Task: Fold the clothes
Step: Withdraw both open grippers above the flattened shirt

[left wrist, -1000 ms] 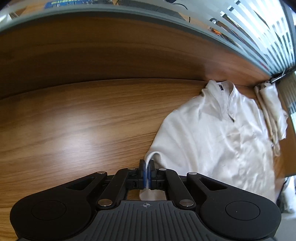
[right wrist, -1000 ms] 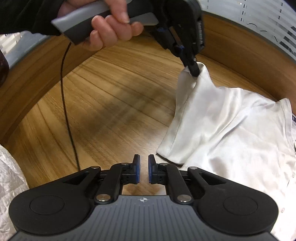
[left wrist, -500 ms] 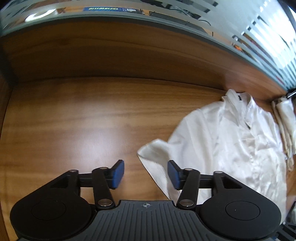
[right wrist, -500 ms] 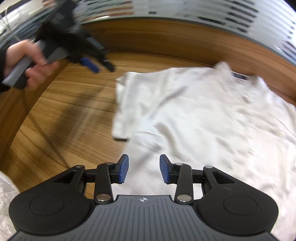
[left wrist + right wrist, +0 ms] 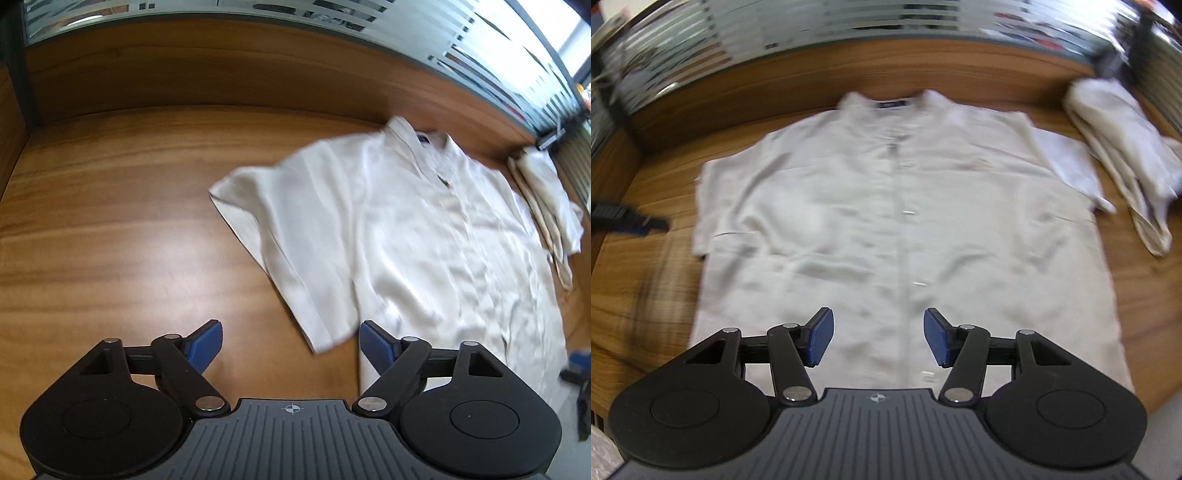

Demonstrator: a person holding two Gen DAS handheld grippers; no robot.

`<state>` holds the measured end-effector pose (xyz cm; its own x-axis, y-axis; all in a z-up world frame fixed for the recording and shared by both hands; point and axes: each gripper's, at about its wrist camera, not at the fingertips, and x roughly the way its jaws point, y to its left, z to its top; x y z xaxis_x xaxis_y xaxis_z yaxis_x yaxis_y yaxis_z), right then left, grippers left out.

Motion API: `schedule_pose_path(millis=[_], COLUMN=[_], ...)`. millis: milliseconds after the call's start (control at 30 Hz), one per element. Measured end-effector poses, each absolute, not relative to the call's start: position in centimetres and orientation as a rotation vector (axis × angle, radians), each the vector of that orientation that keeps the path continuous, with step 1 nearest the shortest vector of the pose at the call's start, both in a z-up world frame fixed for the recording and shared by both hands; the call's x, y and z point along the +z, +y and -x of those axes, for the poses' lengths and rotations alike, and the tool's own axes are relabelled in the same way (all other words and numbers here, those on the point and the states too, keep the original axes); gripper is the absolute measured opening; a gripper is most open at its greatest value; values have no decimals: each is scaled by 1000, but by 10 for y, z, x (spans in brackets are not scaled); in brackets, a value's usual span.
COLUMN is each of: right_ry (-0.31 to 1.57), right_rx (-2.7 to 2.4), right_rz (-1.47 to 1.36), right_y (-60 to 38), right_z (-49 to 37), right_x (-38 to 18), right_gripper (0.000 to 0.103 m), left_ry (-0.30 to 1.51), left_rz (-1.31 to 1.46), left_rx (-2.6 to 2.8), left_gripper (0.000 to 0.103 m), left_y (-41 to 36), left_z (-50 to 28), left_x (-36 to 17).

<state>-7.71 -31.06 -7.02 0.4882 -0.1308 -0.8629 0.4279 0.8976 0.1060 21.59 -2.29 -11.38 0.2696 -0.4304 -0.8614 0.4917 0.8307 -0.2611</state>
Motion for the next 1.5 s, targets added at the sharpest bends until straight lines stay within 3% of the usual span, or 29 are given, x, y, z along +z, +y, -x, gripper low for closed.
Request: schedule_pose_path(millis=[500, 733, 800, 900, 1000, 1367, 1433, 1500], right_ry=[1143, 1169, 1177, 1191, 1194, 1187, 1179, 1170], right_rx=[-333, -277, -261, -245, -258, -280, -268, -253], right_rz=[-228, -195, -201, -211, -198, -240, -244, -248], right_y=[-496, -535, -538, -541, -543, -570, -568, -566], right_z=[145, 148, 150, 153, 157, 169, 171, 172], right_x=[-140, -161, -164, -167, -168, -160, -157, -154], right_gripper=[66, 66, 55, 6, 2, 3, 11, 32], left_ry=[1184, 1189, 1191, 1204, 1215, 1225, 1227, 1224], left_rz=[84, 79, 72, 53, 42, 27, 25, 32], left_rx=[-326, -199, -176, -160, -168, -191, -181, -169], left_gripper=[85, 84, 81, 76, 76, 76, 76, 76], left_y=[-38, -55, -57, -61, -64, -78, -77, -74], left_z=[-72, -28, -20, -13, -8, 19, 20, 20], left_x=[-133, -142, -144, -145, -146, -142, -141, -140])
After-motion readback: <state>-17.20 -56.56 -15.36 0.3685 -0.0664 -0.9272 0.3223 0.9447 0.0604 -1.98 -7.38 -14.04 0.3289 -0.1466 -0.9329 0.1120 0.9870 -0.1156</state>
